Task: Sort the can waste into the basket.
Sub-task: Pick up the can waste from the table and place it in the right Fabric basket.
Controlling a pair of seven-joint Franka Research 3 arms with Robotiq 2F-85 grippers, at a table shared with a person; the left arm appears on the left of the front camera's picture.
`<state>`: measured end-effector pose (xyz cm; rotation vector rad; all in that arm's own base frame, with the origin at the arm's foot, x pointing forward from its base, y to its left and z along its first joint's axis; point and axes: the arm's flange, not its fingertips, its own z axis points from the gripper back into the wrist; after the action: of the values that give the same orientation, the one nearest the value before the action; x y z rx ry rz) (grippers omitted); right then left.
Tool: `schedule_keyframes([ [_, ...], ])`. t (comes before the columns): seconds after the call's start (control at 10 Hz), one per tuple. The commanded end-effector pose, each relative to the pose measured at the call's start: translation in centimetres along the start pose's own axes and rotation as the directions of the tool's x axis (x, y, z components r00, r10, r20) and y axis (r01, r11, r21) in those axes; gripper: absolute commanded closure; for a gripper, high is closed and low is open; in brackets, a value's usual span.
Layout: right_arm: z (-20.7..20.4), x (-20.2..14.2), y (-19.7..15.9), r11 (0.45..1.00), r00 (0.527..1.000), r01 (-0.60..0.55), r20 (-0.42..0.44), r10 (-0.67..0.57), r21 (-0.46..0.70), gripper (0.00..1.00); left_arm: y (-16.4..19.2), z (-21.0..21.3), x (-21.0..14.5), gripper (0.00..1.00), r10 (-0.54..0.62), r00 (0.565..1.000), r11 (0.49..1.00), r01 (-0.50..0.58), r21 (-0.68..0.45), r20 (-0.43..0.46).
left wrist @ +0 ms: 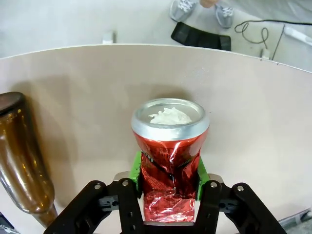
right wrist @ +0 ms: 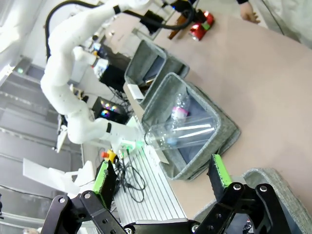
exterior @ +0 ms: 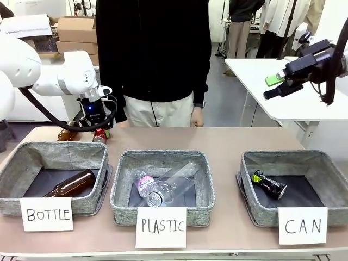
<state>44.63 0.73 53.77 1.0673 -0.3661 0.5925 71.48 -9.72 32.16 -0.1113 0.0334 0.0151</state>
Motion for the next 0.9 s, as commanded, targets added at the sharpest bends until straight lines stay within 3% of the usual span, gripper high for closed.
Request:
schedule_keyframes([
  [0.0,-0.1,0.0,0.3,1.0,1.0,0.017,0.005,-0.017,-0.015,0.01,1.5,4.6,-1.4,1.0,-0.087,0.996,0.992,0.085,-0.089,-0.014],
  [0.1,-0.1,0.0,0.3,1.0,1.0,0.017,0.005,-0.017,-0.015,0.01,2.2,9.2,-4.3,1.0,-0.176,0.984,0.972,0.179,-0.155,0.033],
  [0.3,-0.1,0.0,0.3,1.0,1.0,0.017,0.005,-0.017,-0.015,0.01,0.4,15.4,-11.4,1.0,-0.409,0.912,0.886,0.407,-0.22,0.041],
  [0.4,-0.1,0.0,0.3,1.0,1.0,0.017,0.005,-0.017,-0.015,0.01,-0.5,17.2,-16.5,1.0,-0.517,0.855,0.817,0.506,-0.278,0.037],
  [0.6,-0.1,0.0,0.3,1.0,1.0,0.017,0.005,-0.017,-0.015,0.01,-1.4,16.2,-24.9,1.0,-0.714,0.699,0.666,0.696,-0.268,0.042],
  [0.7,-0.1,0.0,0.3,1.0,1.0,0.017,0.005,-0.017,-0.015,0.01,-0.9,15.0,-27.3,1.0,-0.72,0.69,0.658,0.713,-0.243,0.074],
  [0.8,-0.1,0.0,0.3,1.0,1.0,0.017,0.005,-0.017,-0.015,0.01,-3.0,18.7,-20.8,1.0,-0.629,0.776,0.744,0.617,-0.256,0.041],
])
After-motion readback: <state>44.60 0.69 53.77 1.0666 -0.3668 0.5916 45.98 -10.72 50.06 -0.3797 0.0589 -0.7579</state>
